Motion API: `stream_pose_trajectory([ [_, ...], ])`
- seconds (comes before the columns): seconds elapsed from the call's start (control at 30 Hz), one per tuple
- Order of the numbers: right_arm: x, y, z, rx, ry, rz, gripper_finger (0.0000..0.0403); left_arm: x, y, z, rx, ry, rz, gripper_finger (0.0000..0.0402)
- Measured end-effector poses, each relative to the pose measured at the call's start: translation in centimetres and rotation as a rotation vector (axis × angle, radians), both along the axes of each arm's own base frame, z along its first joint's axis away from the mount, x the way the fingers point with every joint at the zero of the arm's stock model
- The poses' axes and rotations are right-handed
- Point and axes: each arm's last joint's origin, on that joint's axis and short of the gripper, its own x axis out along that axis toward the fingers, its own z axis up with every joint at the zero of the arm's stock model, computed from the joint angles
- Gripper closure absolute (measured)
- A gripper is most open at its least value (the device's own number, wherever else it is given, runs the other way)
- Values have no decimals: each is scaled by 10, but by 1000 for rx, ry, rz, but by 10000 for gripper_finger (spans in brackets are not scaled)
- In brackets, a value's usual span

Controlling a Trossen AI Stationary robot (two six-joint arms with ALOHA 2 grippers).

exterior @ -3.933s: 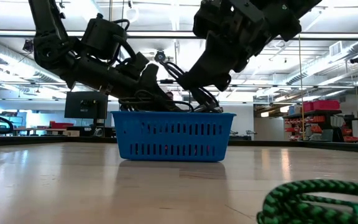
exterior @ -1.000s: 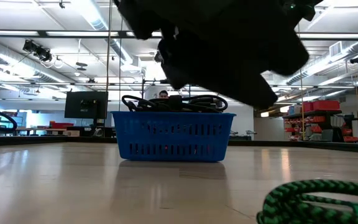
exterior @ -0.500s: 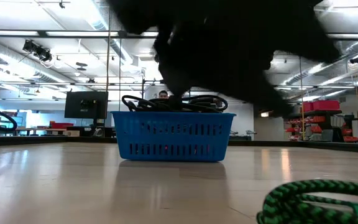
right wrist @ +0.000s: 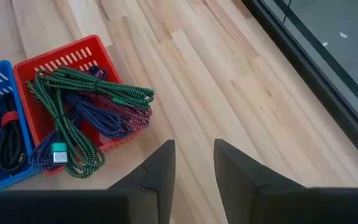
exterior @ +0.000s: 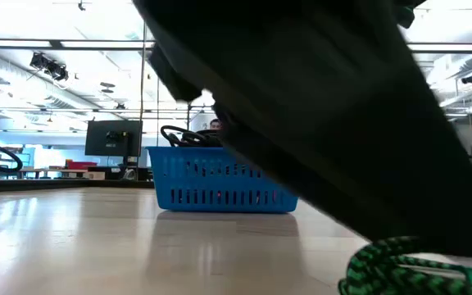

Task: Pick & Place USB Port
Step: Put the green charger cable into the red bin

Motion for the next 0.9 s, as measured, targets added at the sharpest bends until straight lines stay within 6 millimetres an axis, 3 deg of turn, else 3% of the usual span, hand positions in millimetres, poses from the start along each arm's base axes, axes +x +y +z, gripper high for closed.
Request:
stream_pose_trajectory([
  [0.37,0,0,0,1,1,3,292,5,-2,-14,-62,24,-8,260],
  [0.47,0,0,-1,2,5,2,292,6,0,-16,-65,30,15,292],
  [0.6,0,0,-1,1,5,3,292,7,1,-16,-66,25,-12,371],
  [0.77,0,0,-1,-4,10,8,292,12,3,-15,-56,-25,-22,371],
  [0.9,-2,-1,-1,-8,23,2,292,23,5,1,-17,-94,-27,380],
])
